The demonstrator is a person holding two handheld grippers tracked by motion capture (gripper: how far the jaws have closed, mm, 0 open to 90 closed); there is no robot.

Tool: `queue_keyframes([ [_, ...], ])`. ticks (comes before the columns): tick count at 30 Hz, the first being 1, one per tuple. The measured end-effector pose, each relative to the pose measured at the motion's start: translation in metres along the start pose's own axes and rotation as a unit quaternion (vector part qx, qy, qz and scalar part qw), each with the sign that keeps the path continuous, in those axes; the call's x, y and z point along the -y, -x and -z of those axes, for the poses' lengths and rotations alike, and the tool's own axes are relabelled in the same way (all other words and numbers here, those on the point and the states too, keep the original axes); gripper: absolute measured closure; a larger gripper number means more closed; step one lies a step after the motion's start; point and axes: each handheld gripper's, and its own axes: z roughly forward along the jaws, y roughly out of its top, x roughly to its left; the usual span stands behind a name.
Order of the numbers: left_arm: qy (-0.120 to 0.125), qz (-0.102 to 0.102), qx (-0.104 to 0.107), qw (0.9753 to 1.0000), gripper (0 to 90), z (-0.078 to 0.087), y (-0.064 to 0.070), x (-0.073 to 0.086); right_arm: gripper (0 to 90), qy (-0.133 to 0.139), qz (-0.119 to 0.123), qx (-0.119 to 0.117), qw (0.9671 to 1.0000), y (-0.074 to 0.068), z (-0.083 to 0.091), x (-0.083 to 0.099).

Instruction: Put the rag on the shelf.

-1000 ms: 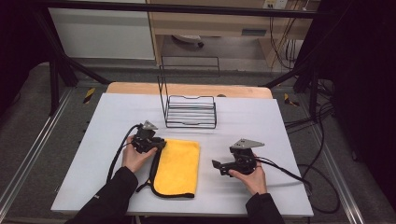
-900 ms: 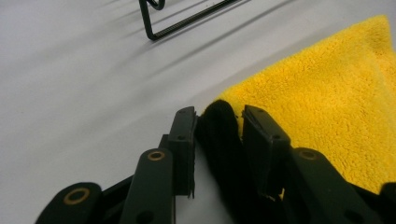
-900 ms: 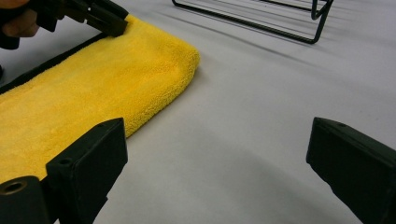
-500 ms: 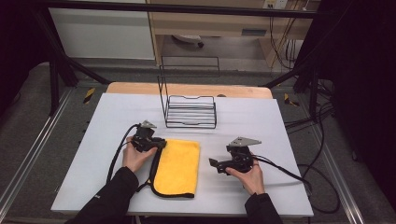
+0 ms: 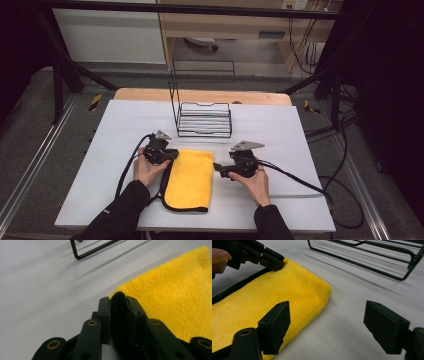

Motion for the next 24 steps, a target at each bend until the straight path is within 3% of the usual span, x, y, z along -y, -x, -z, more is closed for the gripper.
queue_keyframes([
  [7,0.007,-0.026,-0.005,0.9996,74.1,0.000,0.002,0.002,31.4,0.003,-0.003,0.025,0.9997,-0.005,-0.027,-0.013],
  [12,0.008,-0.027,-0.003,0.9996,74.0,0.000,0.001,0.002,38.8,-0.007,-0.012,0.022,0.9997,-0.008,-0.040,-0.016],
  [15,0.008,-0.033,-0.008,0.9994,73.8,0.000,0.002,0.002,43.8,-0.026,-0.004,0.040,0.9988,-0.005,-0.046,-0.015],
  [17,0.009,-0.031,-0.004,0.9995,73.8,0.000,0.001,0.002,46.2,-0.041,-0.011,0.039,0.9983,-0.003,-0.049,-0.014],
  [24,0.008,-0.027,0.002,0.9996,73.7,0.000,-0.001,0.002,58.5,-0.045,-0.040,0.012,0.9981,-0.002,-0.054,-0.014],
])
